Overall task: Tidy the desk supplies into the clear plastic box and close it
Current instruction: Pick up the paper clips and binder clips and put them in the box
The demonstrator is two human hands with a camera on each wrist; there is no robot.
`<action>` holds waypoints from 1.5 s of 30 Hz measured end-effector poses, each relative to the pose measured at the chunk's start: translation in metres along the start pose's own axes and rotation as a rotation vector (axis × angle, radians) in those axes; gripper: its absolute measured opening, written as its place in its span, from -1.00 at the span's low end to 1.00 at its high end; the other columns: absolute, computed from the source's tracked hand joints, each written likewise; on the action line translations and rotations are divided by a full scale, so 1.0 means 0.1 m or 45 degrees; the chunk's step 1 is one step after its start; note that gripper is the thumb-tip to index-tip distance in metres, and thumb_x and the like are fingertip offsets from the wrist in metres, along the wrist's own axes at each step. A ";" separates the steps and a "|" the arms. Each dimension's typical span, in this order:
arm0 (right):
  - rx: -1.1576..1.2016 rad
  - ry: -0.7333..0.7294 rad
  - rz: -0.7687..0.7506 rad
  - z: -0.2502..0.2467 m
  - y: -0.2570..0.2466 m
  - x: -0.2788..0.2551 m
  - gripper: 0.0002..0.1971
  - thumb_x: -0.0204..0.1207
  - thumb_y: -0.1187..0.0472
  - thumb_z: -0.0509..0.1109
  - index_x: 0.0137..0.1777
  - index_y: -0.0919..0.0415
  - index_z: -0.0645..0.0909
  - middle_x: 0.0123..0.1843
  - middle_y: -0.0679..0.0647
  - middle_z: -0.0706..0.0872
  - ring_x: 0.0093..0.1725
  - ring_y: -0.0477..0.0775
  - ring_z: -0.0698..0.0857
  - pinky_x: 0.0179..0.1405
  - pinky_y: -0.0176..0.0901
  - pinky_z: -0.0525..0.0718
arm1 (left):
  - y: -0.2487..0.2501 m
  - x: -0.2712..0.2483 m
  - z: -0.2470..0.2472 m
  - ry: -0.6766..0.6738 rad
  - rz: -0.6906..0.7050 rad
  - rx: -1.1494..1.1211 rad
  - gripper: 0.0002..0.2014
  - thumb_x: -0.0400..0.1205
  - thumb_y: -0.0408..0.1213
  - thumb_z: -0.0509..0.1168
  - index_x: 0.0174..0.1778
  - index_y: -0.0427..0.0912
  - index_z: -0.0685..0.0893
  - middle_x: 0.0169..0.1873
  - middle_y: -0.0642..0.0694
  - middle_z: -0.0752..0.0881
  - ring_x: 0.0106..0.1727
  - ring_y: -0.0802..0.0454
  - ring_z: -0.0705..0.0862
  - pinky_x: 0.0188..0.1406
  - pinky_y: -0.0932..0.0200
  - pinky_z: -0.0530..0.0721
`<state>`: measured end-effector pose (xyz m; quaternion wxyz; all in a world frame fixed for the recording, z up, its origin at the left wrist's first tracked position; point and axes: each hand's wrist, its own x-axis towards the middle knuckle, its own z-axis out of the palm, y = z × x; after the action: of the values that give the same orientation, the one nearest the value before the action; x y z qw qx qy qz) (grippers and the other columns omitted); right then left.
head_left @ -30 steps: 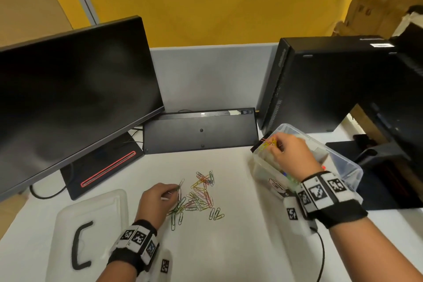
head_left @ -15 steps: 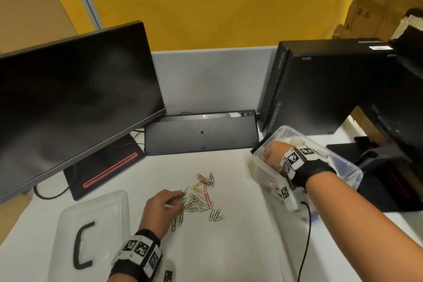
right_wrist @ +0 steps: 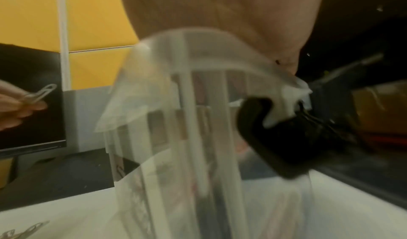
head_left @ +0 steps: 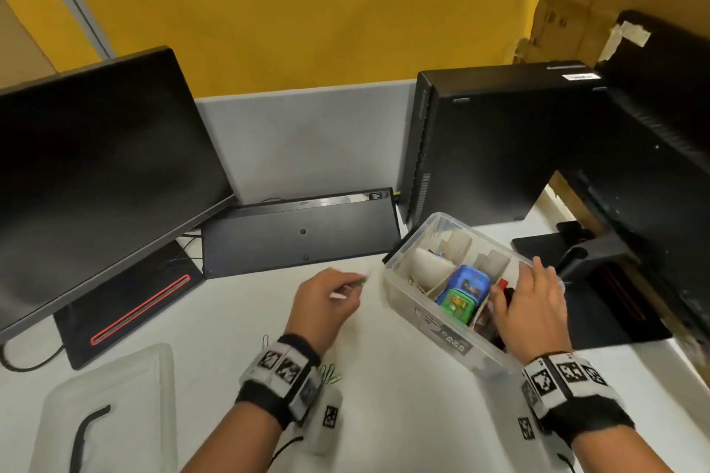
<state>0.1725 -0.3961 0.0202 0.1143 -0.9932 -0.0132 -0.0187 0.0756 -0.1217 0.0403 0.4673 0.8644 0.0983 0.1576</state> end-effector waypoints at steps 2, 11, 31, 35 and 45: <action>0.025 0.013 0.005 0.08 0.06 -0.03 -0.32 0.60 -0.06 0.24 0.59 0.32 0.19 0.65 0.27 0.19 0.64 0.26 0.12 0.65 0.18 0.07 | 0.19 0.23 0.22 -0.107 0.113 0.126 -0.82 0.54 -0.32 0.37 0.03 -0.07 0.79 -0.20 0.10 0.71 -0.17 0.19 0.69 -0.07 0.26 0.71; 0.091 0.030 -0.015 0.11 0.07 -0.06 -0.36 0.65 -0.09 0.10 0.62 0.26 0.15 0.68 0.17 0.13 0.67 0.17 0.06 0.66 0.10 -0.02 | 0.62 0.77 0.95 -0.848 0.267 1.282 -0.71 0.64 -0.37 0.25 0.28 -0.30 0.62 0.18 -0.28 0.67 0.15 -0.24 0.69 0.16 -0.02 0.63; 0.348 -0.367 -0.886 0.30 -1.08 -0.72 -0.53 0.57 0.03 0.22 0.46 0.11 0.37 0.37 -0.03 0.36 0.34 0.02 0.46 0.28 -0.08 0.55 | -1.23 -0.77 -0.71 -0.334 -0.440 0.784 -0.42 0.55 0.10 0.32 0.47 -0.01 0.44 0.33 0.03 0.49 0.31 0.03 0.46 0.30 0.16 0.50; 0.092 -0.907 -0.713 0.78 -1.34 -0.80 -0.21 0.35 -0.16 0.50 0.49 0.05 0.22 0.37 0.02 0.28 0.22 0.13 0.59 0.12 -0.07 0.61 | -1.42 -0.95 -0.88 -0.520 -0.601 0.781 -0.10 0.37 0.17 0.48 0.56 -0.02 0.24 0.29 0.00 0.40 0.26 0.04 0.49 0.30 0.16 0.52; 0.399 -0.872 -0.485 1.15 -1.90 -0.93 -0.40 0.47 0.13 0.46 0.46 0.06 0.30 0.30 0.04 0.47 0.16 0.05 0.59 0.07 -0.24 0.50 | -1.34 -0.80 -0.67 -0.398 -0.612 0.435 -0.32 0.44 -0.17 0.51 0.47 -0.03 0.42 -0.02 0.00 0.54 -0.17 0.12 0.51 -0.07 0.33 0.48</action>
<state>0.0775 -0.1870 -0.0521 0.2475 -0.8925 -0.2363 0.2938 -0.0267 -0.0219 -0.0520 0.3489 0.8960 0.2514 -0.1103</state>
